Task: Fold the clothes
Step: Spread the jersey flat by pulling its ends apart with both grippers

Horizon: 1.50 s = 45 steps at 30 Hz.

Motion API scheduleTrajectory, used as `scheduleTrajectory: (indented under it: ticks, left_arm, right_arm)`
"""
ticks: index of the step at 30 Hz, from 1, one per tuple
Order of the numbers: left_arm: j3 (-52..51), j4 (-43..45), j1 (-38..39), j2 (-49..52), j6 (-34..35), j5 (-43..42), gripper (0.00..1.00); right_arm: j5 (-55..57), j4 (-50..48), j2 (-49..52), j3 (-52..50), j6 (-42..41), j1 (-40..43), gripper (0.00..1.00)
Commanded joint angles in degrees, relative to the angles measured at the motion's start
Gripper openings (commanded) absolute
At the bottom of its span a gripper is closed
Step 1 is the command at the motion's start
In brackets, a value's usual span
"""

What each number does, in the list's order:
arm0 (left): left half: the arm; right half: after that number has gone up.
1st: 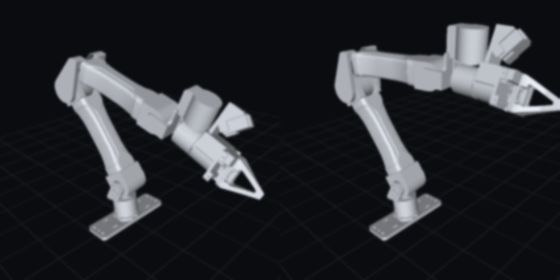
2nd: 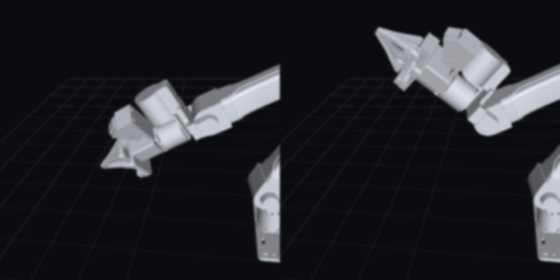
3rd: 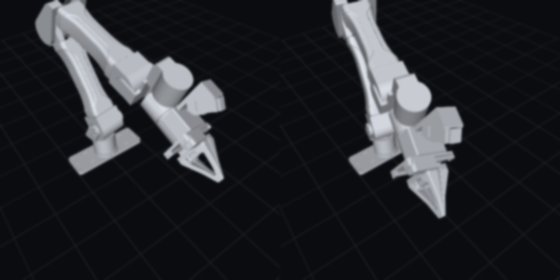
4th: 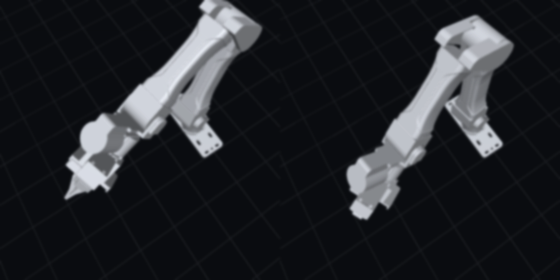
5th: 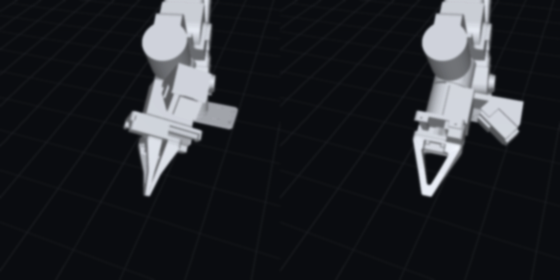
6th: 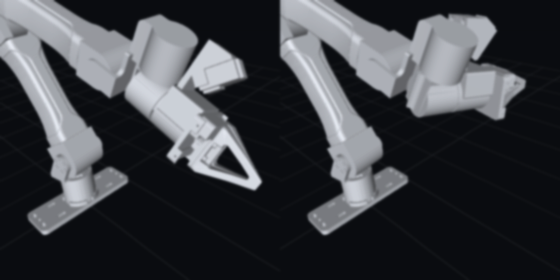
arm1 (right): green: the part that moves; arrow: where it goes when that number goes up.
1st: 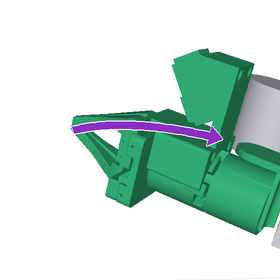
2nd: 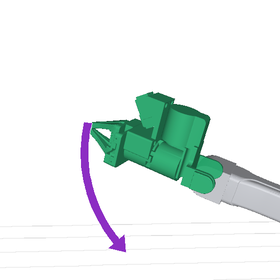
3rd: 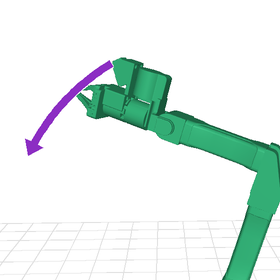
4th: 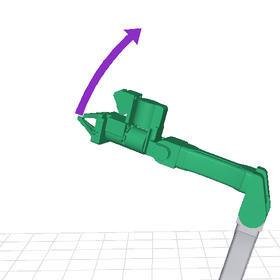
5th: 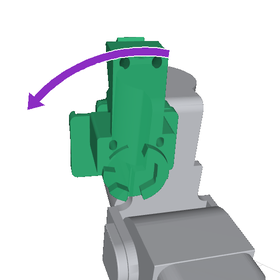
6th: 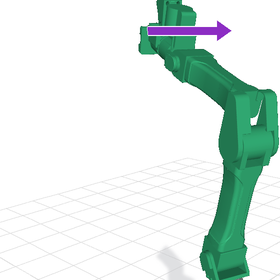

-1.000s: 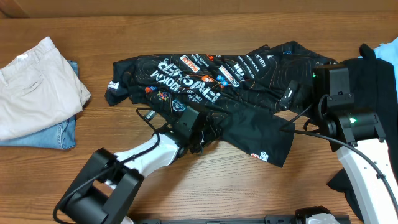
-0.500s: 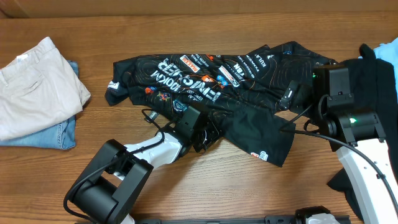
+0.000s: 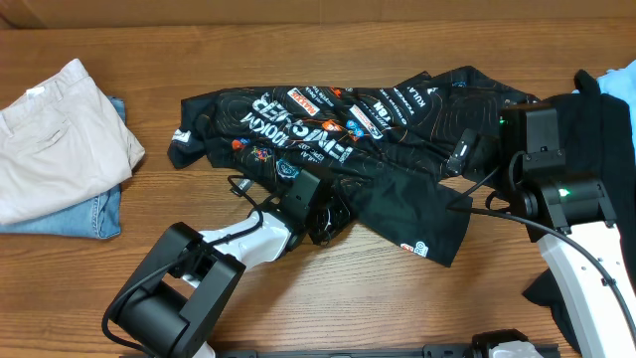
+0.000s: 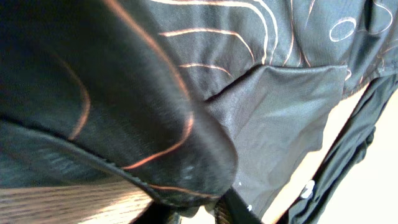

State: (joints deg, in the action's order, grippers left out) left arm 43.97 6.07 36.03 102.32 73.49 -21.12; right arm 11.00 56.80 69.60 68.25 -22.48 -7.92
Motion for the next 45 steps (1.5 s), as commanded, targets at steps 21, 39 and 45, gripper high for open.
scheduleTrajectory:
  ticks: [21,39,45]
  left_arm:
    - [-0.28,-40.44,-22.99,-34.12,-32.13,12.98,0.06]
    - [-0.31,-46.56,-38.82,-36.79,-40.35,18.43,0.07]
    - [-0.31,-46.58,-38.8,-36.76,-40.33,18.78,0.08]
  right_arm:
    - [2.91,0.85,0.81,1.14,0.42,0.2,1.0]
    - [-7.08,1.09,18.36,-0.76,2.38,13.27,1.0]
    - [-10.21,-1.66,23.93,-2.38,4.11,18.88,1.0]
